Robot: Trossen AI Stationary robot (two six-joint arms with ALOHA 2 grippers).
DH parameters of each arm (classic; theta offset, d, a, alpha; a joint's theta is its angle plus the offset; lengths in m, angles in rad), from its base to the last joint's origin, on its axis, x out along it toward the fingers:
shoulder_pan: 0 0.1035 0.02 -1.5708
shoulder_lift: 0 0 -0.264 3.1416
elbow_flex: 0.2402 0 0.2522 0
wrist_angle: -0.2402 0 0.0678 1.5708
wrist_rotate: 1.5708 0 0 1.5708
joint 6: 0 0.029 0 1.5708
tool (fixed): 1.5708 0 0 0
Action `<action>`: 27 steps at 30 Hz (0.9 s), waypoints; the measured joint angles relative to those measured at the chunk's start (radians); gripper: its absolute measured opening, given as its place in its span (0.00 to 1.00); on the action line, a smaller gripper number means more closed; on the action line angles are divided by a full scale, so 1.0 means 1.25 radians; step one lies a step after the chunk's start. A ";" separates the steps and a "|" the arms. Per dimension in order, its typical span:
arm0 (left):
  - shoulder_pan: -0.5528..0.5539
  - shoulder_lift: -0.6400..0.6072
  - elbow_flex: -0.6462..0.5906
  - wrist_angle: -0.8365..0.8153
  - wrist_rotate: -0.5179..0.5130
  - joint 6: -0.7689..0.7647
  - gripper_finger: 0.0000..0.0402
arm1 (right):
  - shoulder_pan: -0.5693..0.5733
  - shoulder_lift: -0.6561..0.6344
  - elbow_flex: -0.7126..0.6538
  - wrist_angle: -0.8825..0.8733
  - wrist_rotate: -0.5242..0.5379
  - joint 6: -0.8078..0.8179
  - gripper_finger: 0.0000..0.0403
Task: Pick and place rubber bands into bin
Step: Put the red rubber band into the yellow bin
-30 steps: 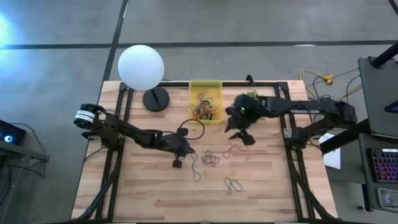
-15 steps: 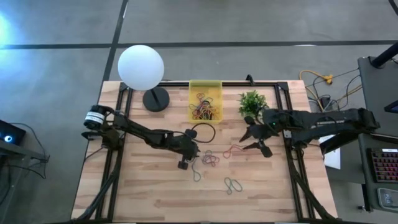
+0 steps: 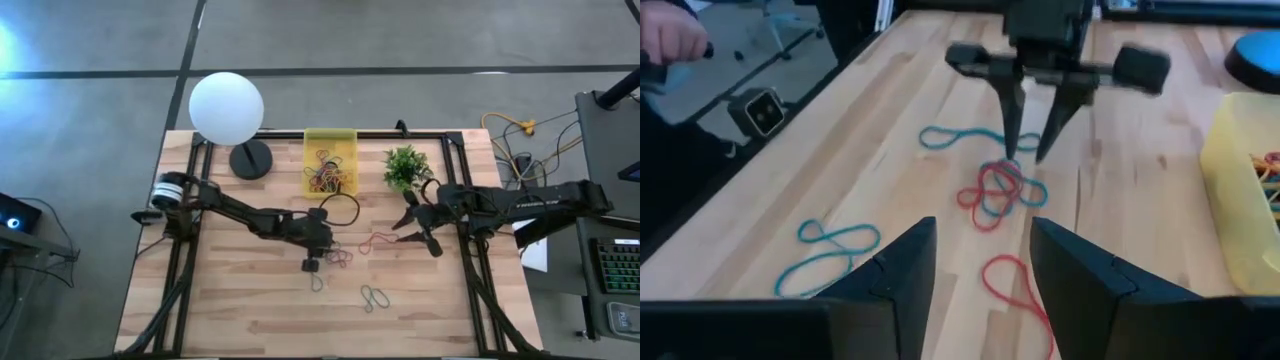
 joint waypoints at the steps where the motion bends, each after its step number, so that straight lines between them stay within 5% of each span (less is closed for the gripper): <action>1: 0.000 0.006 0.002 -0.011 0.005 -0.001 0.25 | 0.000 -0.004 -0.007 0.016 0.000 0.000 0.37; 21: 0.003 0.063 0.027 -0.019 0.023 -0.030 0.25 | -0.001 -0.043 -0.015 0.006 0.000 -0.010 0.35; 27: 0.009 0.063 0.025 -0.042 0.025 -0.045 0.15 | -0.001 -0.044 -0.015 0.006 0.000 -0.010 0.33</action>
